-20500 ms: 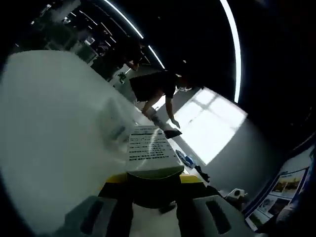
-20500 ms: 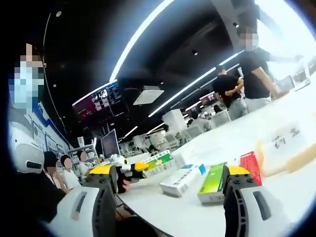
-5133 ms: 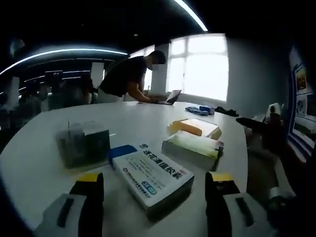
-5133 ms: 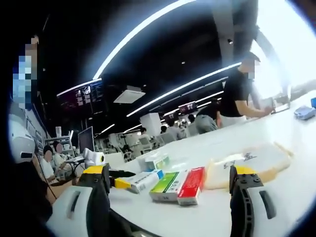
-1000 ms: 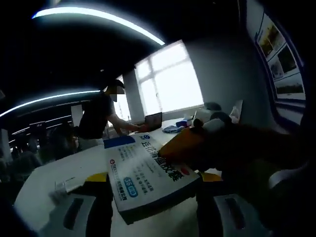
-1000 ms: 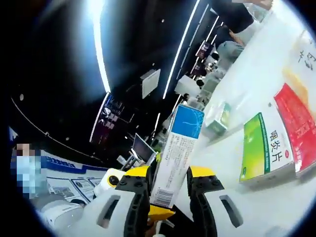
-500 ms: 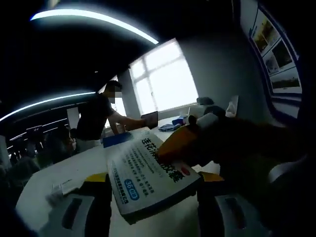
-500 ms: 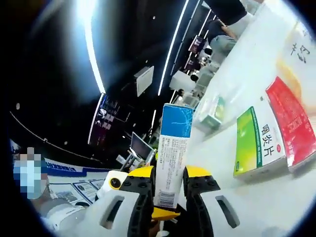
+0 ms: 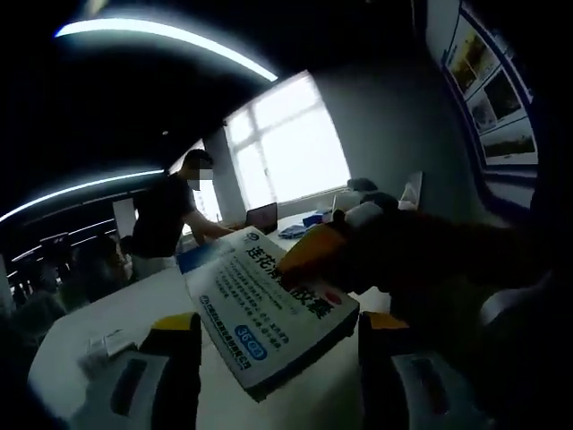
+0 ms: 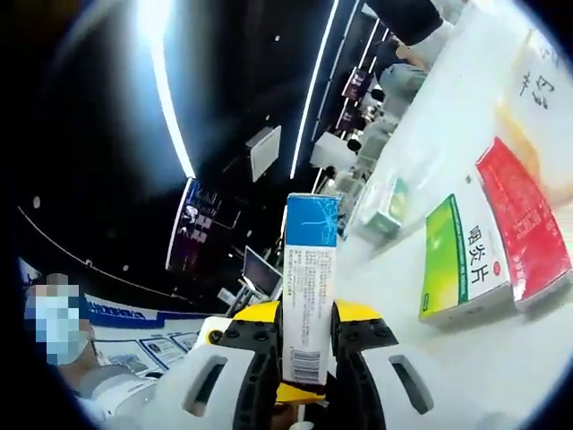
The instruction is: Arrange the small medicine boxes into an aligned row inside the storage area until every box is upright, visible, and separated from the surrounding clutter.
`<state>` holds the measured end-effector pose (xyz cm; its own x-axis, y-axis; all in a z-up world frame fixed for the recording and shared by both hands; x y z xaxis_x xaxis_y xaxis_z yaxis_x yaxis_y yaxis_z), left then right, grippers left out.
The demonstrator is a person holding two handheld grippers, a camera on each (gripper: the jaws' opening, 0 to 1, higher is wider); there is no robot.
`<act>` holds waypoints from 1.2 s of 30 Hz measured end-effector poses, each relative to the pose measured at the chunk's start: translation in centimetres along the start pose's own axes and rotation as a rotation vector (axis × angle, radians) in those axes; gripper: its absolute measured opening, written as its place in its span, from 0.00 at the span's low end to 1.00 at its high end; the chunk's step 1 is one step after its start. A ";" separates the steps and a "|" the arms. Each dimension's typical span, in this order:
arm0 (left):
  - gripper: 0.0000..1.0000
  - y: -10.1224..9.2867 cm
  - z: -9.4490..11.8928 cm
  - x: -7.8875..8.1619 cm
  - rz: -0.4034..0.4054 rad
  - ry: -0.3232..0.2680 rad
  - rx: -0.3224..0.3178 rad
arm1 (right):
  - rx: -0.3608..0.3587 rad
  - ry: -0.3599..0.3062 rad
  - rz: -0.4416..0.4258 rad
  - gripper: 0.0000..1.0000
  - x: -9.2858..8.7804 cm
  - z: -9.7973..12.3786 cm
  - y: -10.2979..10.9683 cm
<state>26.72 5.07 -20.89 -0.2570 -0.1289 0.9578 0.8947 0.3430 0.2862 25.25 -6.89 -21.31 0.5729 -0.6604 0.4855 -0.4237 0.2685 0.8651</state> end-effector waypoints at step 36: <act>1.00 4.7 5.6 -2.1 0.128 -0.017 0.076 | -0.010 -0.071 -0.079 0.18 1.2 1.9 -1.9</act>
<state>29.43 12.13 -21.41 -0.1491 -0.0638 0.9868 0.8906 0.4249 0.1621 25.40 -9.53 -22.60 0.5528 -0.7279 0.4057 -0.3715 0.2205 0.9019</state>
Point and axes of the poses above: the point that each gripper's makers call its tool centre point, and the gripper's own axes: z roughly backward along the fingers, y roughly to its left, x roughly out of its top, the point moved 7 cm from there along z, roughly backward along the fingers, and after that the axes turned 5 degrees about -y, right-handed, at the moved point
